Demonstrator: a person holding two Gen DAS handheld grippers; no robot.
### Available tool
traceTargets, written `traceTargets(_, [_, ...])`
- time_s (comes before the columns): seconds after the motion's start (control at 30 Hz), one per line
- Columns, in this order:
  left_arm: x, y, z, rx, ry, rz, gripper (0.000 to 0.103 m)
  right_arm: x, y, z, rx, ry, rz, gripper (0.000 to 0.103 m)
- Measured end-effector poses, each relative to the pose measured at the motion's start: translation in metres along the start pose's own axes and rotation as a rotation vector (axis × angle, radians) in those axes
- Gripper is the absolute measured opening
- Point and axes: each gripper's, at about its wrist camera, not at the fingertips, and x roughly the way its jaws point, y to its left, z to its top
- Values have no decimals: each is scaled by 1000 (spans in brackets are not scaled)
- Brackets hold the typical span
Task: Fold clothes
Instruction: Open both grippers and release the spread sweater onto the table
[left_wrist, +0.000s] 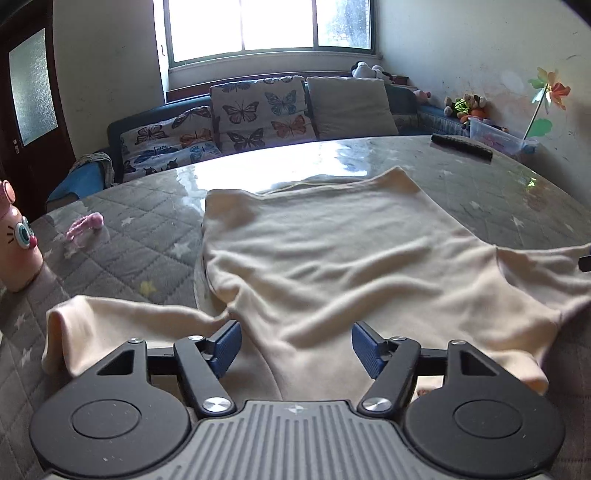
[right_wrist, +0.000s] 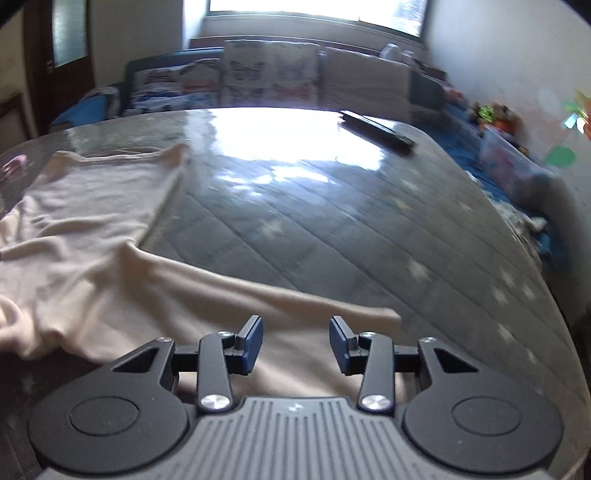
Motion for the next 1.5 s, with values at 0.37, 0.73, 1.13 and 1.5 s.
traceTargets(0.37, [-10, -10, -20, 36, 15, 15, 70, 3, -47, -19, 153, -13, -53, 37])
traceTargets(0.73, [-11, -13, -23, 41, 24, 30, 80, 13, -40, 6, 63, -73, -114, 7])
traceTargets(1.13, [-17, -2, -24, 13, 10, 43, 101, 19, -31, 17, 58, -108, -111, 49])
traceTargets(1.5, [-23, 51, -19, -119, -13, 154, 103, 25, 30, 14, 0, -112, 44, 83])
